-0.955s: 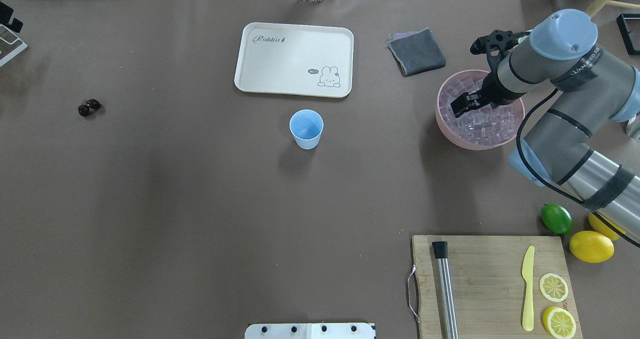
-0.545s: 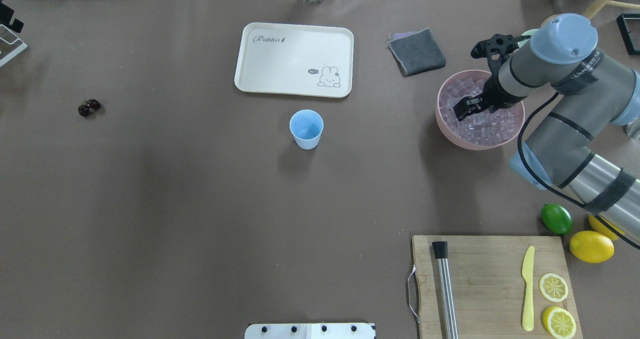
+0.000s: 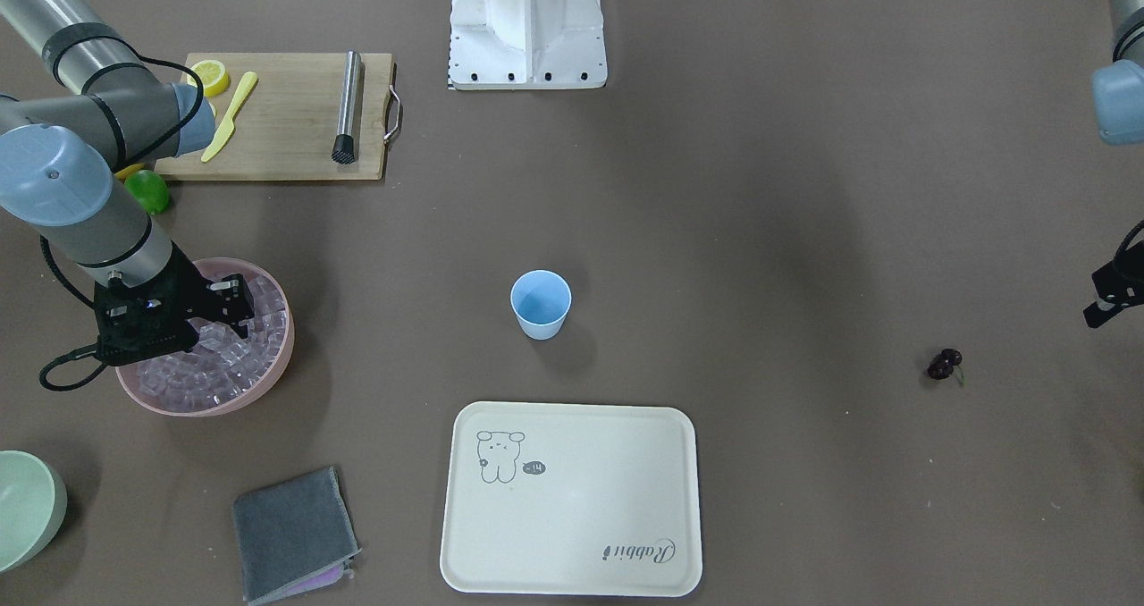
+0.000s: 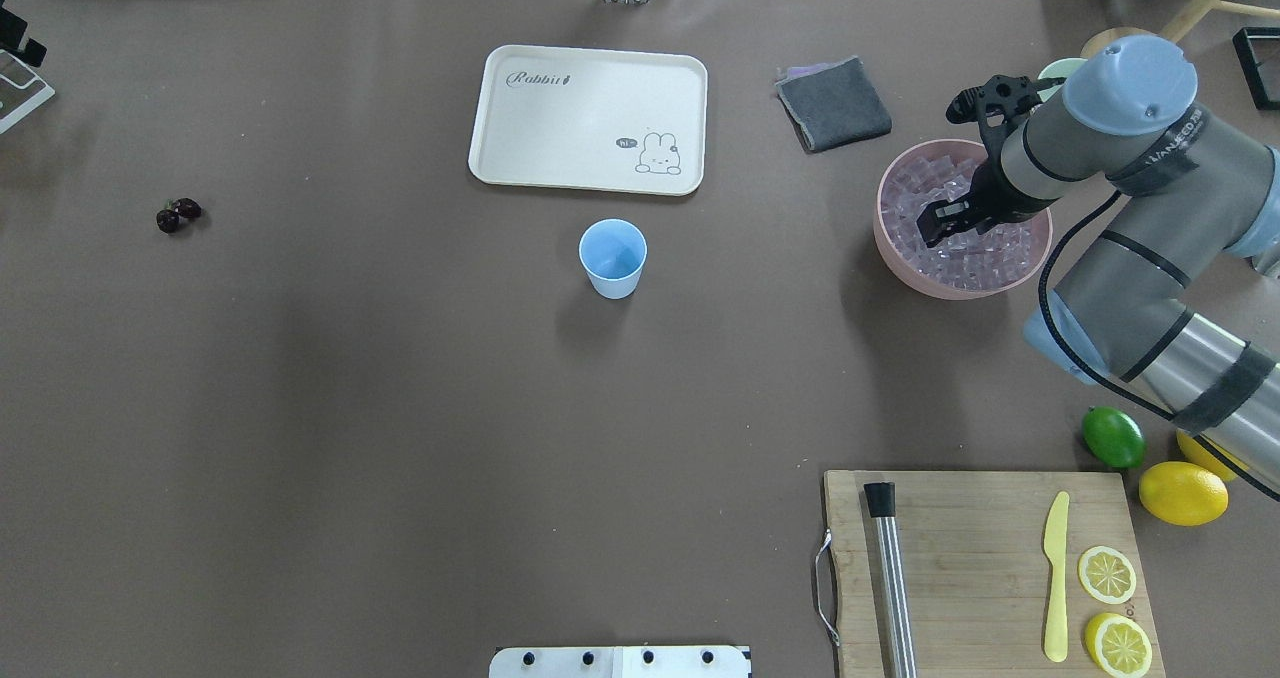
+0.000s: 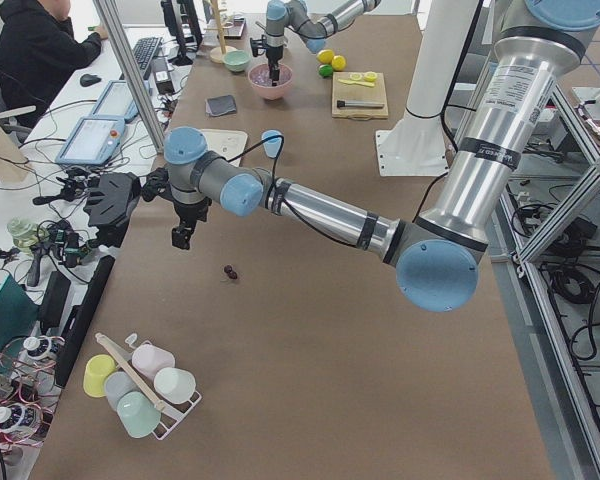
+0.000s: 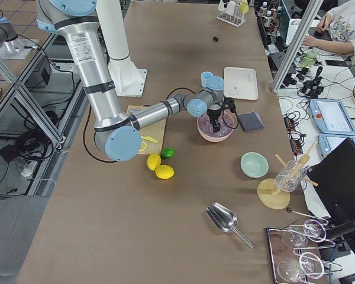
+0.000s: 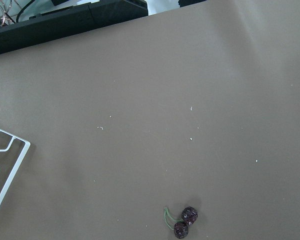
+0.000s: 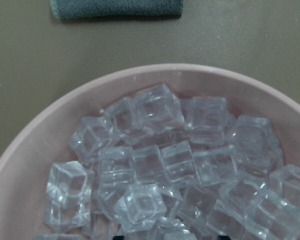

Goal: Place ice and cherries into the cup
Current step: 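Lower the right gripper into the pink bowl and grasp an ice cube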

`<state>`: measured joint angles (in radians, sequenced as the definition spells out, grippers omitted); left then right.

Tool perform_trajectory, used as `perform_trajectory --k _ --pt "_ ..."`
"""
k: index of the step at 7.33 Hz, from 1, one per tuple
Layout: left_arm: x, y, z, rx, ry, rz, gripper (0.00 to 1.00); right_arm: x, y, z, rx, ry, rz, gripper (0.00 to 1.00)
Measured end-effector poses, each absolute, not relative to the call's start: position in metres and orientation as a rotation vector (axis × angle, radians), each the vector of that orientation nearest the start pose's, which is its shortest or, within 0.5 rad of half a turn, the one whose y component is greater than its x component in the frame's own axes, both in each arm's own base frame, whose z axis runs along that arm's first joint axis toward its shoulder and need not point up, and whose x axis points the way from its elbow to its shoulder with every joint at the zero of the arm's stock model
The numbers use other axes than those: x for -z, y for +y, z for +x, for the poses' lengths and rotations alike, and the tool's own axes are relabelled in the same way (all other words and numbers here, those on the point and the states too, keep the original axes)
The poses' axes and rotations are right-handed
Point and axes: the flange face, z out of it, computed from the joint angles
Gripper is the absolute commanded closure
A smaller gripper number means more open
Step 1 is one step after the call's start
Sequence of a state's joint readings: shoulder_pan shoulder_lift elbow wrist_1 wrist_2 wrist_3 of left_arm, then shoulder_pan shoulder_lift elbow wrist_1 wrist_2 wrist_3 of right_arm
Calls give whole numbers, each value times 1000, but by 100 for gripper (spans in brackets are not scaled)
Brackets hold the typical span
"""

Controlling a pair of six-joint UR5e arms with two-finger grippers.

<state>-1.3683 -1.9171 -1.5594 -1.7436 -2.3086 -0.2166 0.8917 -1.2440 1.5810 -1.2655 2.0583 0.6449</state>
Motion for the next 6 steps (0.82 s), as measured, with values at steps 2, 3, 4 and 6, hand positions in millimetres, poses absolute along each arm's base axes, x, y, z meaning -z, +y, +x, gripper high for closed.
perform_trajectory --k 2,3,4,6 --pt "-449 -637 63 -174 807 325 2 -448 -549 -332 184 -757 205 61" --pt "-449 -637 63 -174 807 325 2 -448 -548 -332 183 -757 204 68" --pt "-450 -637 63 -174 807 325 2 -448 -548 -331 182 -758 205 79" --pt "-450 -636 63 -174 807 325 2 -442 -547 -330 184 -764 209 100"
